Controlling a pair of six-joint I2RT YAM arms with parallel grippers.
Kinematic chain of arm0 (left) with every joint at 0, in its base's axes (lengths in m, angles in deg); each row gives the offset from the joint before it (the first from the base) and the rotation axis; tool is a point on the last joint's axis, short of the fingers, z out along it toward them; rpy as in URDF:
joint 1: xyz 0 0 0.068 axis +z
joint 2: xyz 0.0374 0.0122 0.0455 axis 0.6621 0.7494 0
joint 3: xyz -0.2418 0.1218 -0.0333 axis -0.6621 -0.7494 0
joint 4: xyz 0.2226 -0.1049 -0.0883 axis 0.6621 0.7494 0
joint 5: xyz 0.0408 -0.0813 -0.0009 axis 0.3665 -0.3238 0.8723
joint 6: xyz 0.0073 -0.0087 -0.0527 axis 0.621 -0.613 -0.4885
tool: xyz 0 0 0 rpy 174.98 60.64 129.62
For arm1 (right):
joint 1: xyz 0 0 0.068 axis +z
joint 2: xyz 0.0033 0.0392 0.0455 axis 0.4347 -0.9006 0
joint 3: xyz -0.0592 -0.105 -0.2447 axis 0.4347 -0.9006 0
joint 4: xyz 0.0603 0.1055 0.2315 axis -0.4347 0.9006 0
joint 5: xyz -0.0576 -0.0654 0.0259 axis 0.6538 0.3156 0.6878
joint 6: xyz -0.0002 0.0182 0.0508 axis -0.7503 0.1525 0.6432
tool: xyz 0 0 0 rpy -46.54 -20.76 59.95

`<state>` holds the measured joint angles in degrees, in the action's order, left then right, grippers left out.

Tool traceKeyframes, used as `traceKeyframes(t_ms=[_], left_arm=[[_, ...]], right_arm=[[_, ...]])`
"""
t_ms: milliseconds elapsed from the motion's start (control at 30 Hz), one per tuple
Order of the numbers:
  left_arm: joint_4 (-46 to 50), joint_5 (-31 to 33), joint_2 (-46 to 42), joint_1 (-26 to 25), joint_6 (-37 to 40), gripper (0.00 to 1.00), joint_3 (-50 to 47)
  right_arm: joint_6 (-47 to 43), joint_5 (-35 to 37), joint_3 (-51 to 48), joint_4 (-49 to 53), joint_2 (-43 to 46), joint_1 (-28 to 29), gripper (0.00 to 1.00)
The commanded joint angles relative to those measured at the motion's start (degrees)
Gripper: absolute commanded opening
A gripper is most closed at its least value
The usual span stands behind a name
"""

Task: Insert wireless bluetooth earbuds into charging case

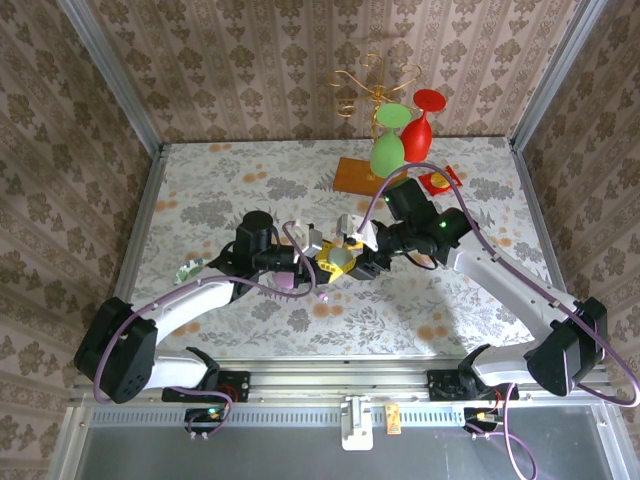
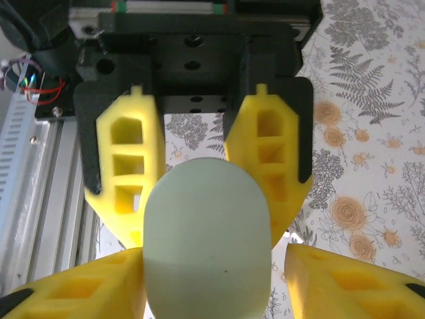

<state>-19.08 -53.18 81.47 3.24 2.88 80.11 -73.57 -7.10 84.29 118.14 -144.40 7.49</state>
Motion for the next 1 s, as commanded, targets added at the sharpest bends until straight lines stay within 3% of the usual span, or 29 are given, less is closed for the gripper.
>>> traceKeyframes(t_ms=[0,267,967], left_arm=[[-3.2,-1.9,-0.3,-0.6,-0.3,0.24,0.2],[-1.6,-2.3,-0.7,-0.6,0.8,0.23,0.0],[-1.8,-2.0,-1.5,-0.4,2.0,0.23,-1.0]], right_arm=[[1.9,0.2,-1.0,-3.2,1.2,-0.2,0.65],[3.9,1.5,-1.4,-5.5,2.2,-0.9,0.74],[5.1,3.9,-2.5,-6.4,4.7,-2.6,0.76]])
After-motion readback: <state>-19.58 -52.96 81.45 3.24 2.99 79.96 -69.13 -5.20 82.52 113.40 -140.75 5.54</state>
